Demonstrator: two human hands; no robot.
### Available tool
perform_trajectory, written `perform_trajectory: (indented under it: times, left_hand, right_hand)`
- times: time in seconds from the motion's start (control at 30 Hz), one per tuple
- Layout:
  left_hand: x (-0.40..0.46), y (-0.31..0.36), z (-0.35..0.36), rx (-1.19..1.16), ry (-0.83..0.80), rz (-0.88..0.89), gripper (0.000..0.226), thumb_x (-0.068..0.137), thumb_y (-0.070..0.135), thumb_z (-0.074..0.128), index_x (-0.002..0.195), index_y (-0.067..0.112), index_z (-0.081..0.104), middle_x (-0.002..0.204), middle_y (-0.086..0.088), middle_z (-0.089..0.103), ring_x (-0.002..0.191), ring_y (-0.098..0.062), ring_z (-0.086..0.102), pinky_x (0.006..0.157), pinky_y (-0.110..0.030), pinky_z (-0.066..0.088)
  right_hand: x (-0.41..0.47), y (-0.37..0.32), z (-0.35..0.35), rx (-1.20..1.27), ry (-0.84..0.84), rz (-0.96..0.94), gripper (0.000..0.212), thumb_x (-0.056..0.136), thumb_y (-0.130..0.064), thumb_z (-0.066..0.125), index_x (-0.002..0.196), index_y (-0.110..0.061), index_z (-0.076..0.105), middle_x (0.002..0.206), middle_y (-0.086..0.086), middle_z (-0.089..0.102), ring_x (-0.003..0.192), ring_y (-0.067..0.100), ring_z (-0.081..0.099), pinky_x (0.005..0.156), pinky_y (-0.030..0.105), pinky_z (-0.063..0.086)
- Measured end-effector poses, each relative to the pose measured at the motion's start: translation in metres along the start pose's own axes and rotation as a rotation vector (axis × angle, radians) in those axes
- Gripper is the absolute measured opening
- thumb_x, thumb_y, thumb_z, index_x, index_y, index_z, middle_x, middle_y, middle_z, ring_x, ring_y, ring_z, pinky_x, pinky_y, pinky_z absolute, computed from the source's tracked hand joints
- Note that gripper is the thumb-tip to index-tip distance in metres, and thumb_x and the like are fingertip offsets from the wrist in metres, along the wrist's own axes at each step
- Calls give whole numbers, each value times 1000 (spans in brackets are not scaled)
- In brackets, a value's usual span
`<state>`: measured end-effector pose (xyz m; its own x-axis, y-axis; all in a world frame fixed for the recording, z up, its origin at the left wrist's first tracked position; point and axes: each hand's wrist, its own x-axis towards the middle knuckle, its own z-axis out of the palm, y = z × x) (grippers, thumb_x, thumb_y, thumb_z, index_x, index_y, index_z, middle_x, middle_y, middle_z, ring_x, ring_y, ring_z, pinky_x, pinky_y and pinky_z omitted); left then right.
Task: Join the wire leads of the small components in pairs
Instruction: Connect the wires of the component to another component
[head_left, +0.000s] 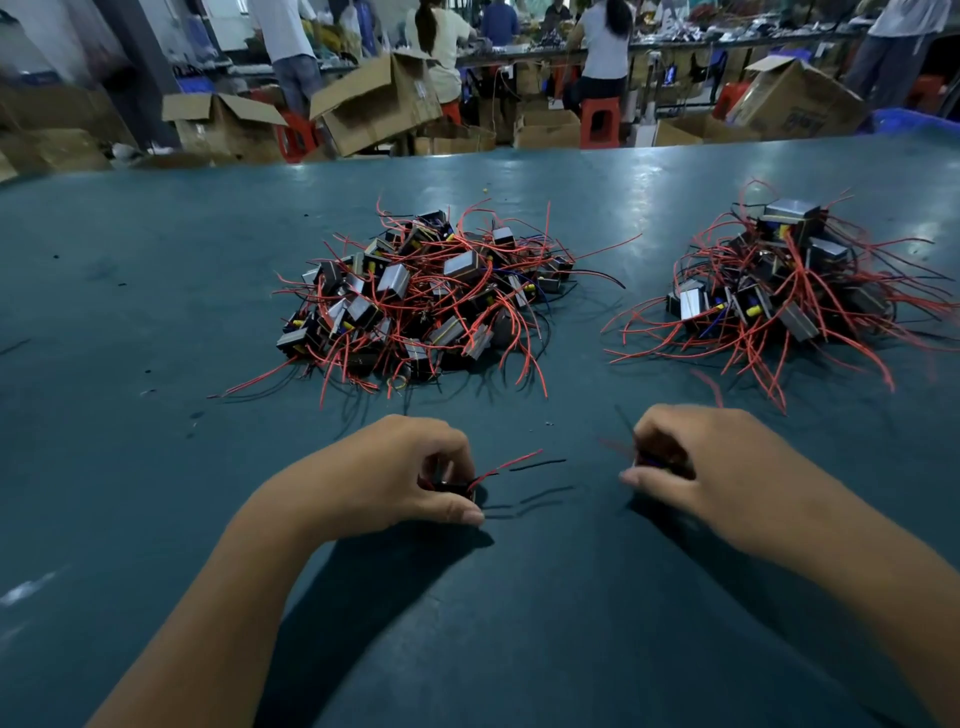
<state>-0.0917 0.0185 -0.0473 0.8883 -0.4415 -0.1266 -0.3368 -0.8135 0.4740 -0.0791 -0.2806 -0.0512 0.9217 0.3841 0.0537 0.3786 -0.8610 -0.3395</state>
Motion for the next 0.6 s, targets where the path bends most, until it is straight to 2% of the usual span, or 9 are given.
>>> perform_trajectory:
  times: [0.07, 0.1, 0.17, 0.23, 0.3, 0.4, 0.47, 0.53, 0.6]
  left_hand:
    - [-3, -3, -2, -47, -14, -5, 34, 74, 59, 77, 90, 30, 68, 87, 12, 63, 84, -7, 60, 78, -31, 51]
    - [-3, -4, -4, -88, 38, 4, 34, 75, 60, 75, 90, 30, 69, 88, 14, 64, 84, -5, 61, 76, -25, 50]
    - [3, -6, -7, -179, 314, 30, 26, 82, 52, 70, 91, 27, 70, 85, 15, 66, 80, 0, 61, 70, -12, 44]
    - [11, -11, -12, -224, 642, -20, 11, 90, 32, 71, 89, 21, 69, 79, 11, 67, 71, -2, 60, 65, -12, 45]
    - [20, -22, -22, -175, 815, -119, 4, 91, 16, 71, 88, 18, 69, 77, 7, 67, 68, -7, 60, 63, -17, 47]
    - [35, -47, -49, 19, 867, -247, 8, 94, 6, 64, 95, 11, 70, 87, -2, 67, 79, -21, 61, 73, -27, 44]
    - [45, -62, -70, 127, 865, -284, 18, 96, 0, 57, 105, 7, 71, 99, -9, 67, 85, -22, 58, 78, -28, 43]
    - [54, -69, -83, 191, 720, -277, 31, 93, -7, 55, 114, 9, 70, 110, -11, 65, 91, -18, 54, 84, -29, 44]
    - [60, -72, -88, 260, 532, -258, 40, 88, -9, 59, 119, 13, 69, 118, -9, 62, 97, -19, 51, 90, -32, 43]
  right_hand:
    - [10, 1, -8, 73, 96, 22, 22, 81, -41, 75, 84, -26, 59, 76, -14, 62, 75, 13, 59, 73, 34, 49]
    - [17, 0, -12, 99, 117, 21, 22, 81, -40, 76, 84, -25, 60, 75, -13, 63, 74, 13, 60, 72, 34, 49]
    - [37, -9, -14, 77, 115, -19, 25, 81, -42, 76, 86, -22, 61, 75, -12, 62, 74, 16, 59, 71, 33, 48]
    - [60, -23, -10, 15, 108, -91, 29, 83, -45, 74, 90, -20, 60, 80, -7, 62, 78, 21, 58, 74, 34, 48]
    - [83, -40, -3, 1, 110, -156, 31, 84, -47, 72, 93, -20, 60, 86, -2, 64, 83, 22, 57, 77, 35, 49]
    - [111, -64, 10, -5, 66, -212, 32, 88, -45, 69, 103, -18, 59, 95, -1, 62, 90, 21, 57, 79, 32, 48]
    - [122, -75, 14, -1, 27, -219, 33, 91, -41, 66, 110, -15, 59, 104, 2, 64, 96, 22, 58, 84, 35, 50]
    - [128, -78, 12, 0, 70, -215, 24, 94, -35, 62, 105, -14, 60, 102, 4, 65, 95, 24, 59, 84, 40, 52]
    - [135, -78, 5, 30, 186, -215, 12, 95, -27, 57, 94, -16, 61, 92, 3, 67, 88, 24, 60, 79, 40, 52]
